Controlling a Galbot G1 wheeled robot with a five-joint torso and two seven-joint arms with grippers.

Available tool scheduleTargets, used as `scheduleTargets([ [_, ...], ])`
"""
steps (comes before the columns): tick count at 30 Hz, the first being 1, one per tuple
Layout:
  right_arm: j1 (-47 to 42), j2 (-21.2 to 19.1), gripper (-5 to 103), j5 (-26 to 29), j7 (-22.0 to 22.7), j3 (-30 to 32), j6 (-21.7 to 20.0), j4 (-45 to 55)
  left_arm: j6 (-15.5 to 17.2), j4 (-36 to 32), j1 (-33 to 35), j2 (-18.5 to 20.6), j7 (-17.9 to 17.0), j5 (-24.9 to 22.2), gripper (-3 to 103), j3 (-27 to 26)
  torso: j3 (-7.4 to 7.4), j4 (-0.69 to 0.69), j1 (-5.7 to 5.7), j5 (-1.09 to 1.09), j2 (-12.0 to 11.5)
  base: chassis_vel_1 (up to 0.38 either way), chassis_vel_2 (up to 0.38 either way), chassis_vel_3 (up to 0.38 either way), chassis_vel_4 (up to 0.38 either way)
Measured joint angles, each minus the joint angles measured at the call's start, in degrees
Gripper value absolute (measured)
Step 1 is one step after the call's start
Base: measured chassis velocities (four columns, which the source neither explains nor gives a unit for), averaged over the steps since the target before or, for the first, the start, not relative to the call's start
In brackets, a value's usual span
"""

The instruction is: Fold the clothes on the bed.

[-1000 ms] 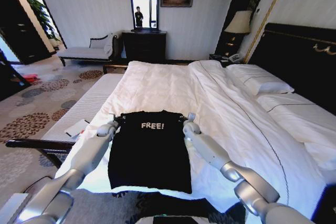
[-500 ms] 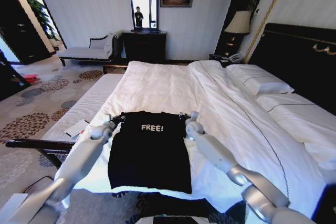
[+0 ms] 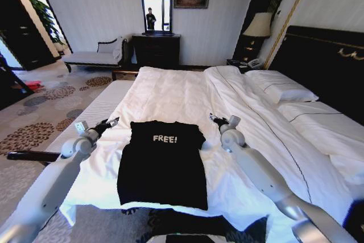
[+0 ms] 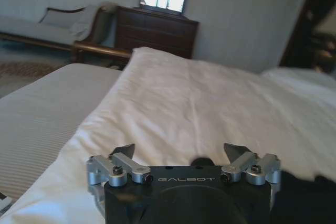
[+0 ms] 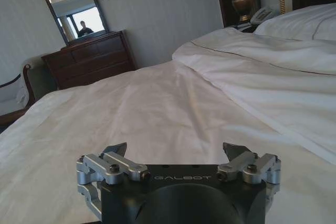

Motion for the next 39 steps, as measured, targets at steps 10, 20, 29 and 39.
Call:
scheduleTargets([
  [10, -5.23, -0.55, 100, 0.97, 1.06, 5.07, -0.7, 3.7, -0.51, -6.15, 10.24, 3.56, 0.64, 12.8, 100, 7.2, 0.01, 0.03, 0.01, -0.01, 0.0, 0.0, 0.0, 0.0, 0.0],
  [20, -6.64, -0.47, 100, 1.03, 1.24, 5.97, -0.91, 3.65, -0.78, -2.0, 8.83, 1.18, 0.42, 14.91, 100, 9.87, 0.02, 0.01, 0.02, 0.0, 0.0, 0.0, 0.0, 0.0, 0.0],
  [29, -5.5, 0.4, 100, 0.83, 1.54, 4.87, -1.0, 1.64, -1.44, 2.33, 4.58, -1.31, 0.28, 14.75, 100, 12.86, 0.02, 0.02, 0.02, -0.01, -0.01, 0.0, 0.0, 0.0, 0.0],
  [39, -5.06, 1.03, 100, 0.44, 1.97, 4.46, -1.1, 0.18, -1.85, 6.6, -1.17, -3.39, 0.2, 13.48, 100, 15.51, 0.02, 0.01, 0.02, -0.01, -0.01, 0.0, 0.0, 0.0, 0.0],
])
